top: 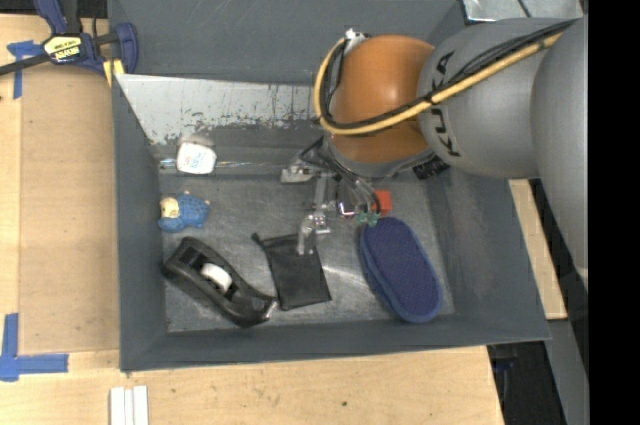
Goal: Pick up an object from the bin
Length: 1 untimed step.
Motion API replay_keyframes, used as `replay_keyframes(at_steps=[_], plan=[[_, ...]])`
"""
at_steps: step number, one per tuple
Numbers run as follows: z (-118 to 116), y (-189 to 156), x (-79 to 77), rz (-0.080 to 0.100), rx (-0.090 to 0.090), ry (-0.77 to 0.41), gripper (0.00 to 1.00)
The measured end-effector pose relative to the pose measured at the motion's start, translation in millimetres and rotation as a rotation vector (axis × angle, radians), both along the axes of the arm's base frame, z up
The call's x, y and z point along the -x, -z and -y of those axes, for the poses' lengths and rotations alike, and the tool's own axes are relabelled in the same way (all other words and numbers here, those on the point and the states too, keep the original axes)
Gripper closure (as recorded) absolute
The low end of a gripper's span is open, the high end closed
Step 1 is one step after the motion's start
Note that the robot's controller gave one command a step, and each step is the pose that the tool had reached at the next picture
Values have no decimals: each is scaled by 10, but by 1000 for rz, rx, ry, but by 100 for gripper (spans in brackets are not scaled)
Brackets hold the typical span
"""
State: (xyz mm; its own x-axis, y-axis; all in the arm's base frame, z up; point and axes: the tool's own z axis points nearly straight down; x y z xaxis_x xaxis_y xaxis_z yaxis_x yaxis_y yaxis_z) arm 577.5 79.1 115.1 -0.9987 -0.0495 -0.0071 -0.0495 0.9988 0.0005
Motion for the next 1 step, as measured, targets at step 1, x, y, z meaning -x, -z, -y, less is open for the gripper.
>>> replay_keyframes(at_steps=[1], plan=[[-101,399,-78,-7,1,117,0]])
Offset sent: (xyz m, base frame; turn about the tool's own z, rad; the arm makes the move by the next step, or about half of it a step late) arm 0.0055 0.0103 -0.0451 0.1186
